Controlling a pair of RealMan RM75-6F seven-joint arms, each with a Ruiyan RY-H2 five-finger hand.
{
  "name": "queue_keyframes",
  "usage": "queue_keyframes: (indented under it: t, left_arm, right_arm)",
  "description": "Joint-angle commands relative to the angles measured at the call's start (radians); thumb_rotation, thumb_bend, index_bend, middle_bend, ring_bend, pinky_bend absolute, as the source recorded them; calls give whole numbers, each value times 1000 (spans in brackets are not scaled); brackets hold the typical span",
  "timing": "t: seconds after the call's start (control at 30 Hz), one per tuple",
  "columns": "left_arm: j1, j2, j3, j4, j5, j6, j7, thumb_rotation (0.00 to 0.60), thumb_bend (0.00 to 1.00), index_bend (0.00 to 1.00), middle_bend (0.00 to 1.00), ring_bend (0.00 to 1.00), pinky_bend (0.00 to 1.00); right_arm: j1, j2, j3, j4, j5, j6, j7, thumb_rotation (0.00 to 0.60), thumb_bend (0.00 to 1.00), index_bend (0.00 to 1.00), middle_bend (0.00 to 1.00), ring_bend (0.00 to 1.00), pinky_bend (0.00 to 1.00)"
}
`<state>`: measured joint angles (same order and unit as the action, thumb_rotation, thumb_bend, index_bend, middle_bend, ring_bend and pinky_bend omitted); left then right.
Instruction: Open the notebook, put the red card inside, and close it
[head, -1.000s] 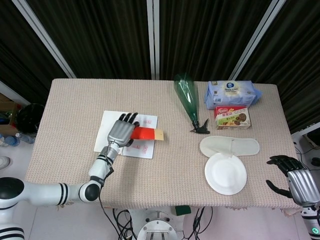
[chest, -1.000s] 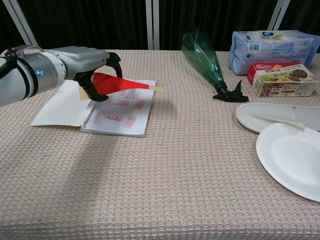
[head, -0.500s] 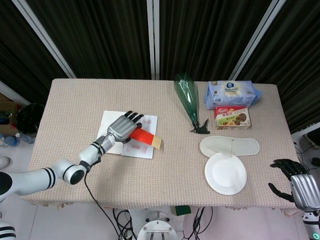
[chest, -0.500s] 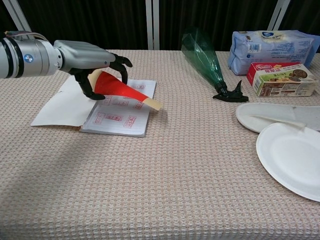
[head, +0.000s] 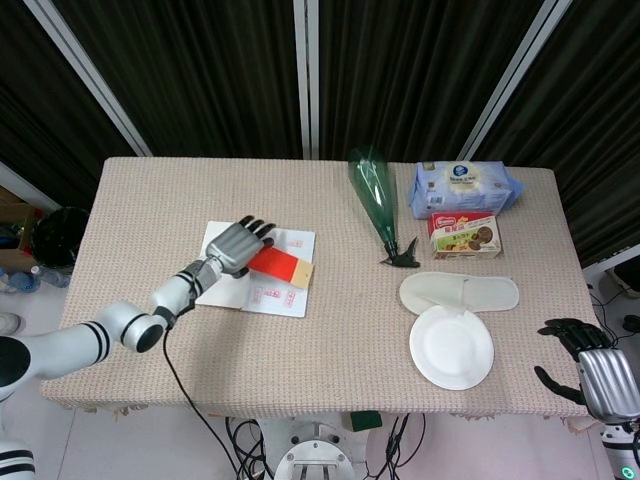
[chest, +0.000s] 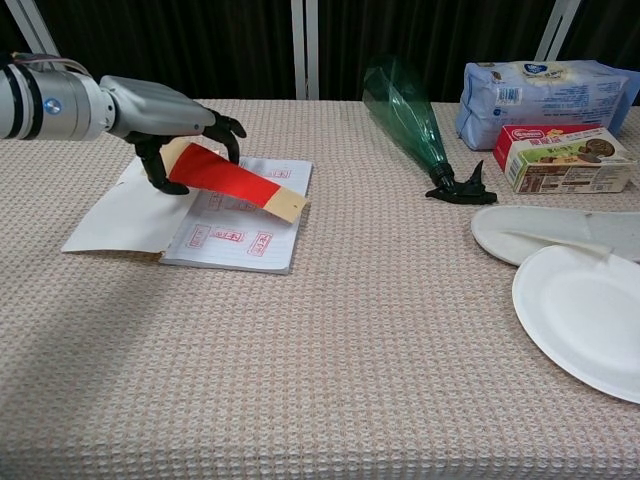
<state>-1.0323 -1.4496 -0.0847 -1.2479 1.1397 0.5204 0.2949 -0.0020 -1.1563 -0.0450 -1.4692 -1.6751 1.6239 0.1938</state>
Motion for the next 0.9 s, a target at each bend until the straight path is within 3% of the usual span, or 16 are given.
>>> queue_keyframes:
  t: [0.03, 0.17, 0.33, 0.47, 0.53, 0.63, 0.73, 0.9]
  left_arm:
    - [-15, 14, 25, 6, -70, -24, 48, 600, 380, 141, 0, 0, 68]
    - [-7, 42, 27, -38, -146, 6, 61, 600, 379, 141, 0, 0, 68]
    - [27, 92, -28, -156, -231, 67, -28, 600, 383, 151, 0, 0, 67]
    - [29, 85, -51, -201, -258, 106, -51, 595, 521, 238, 0, 0, 65]
    - [17, 55, -55, -200, -295, 132, -30, 483, 617, 253, 0, 0, 65]
    - [-13, 9, -54, -183, -369, 152, 15, 285, 672, 258, 0, 0, 63]
    - [-44, -35, -47, -159, -449, 173, 67, 232, 678, 259, 0, 0, 62]
    - [-79, -99, -25, -125, -542, 223, 156, 192, 675, 257, 0, 0, 59]
  right_arm:
    - [-1, 1, 1, 2, 2, 1, 5, 600, 171, 360, 270, 210, 267]
    - [0, 2, 3, 6, -2, 1, 9, 600, 171, 360, 270, 210, 267]
    - [4, 1, 4, 11, -6, -4, 16, 600, 171, 360, 270, 210, 267]
    - [8, -4, 7, 17, -7, -9, 24, 600, 171, 360, 270, 210, 267]
    - [11, -10, 8, 22, -7, -13, 29, 600, 171, 360, 269, 210, 267]
    - [14, -14, 8, 30, -7, -18, 34, 600, 172, 360, 269, 210, 267]
    - [13, -12, 10, 35, -3, -17, 41, 600, 172, 360, 270, 210, 267]
    - [14, -11, 12, 43, 2, -19, 53, 600, 172, 361, 270, 210, 267]
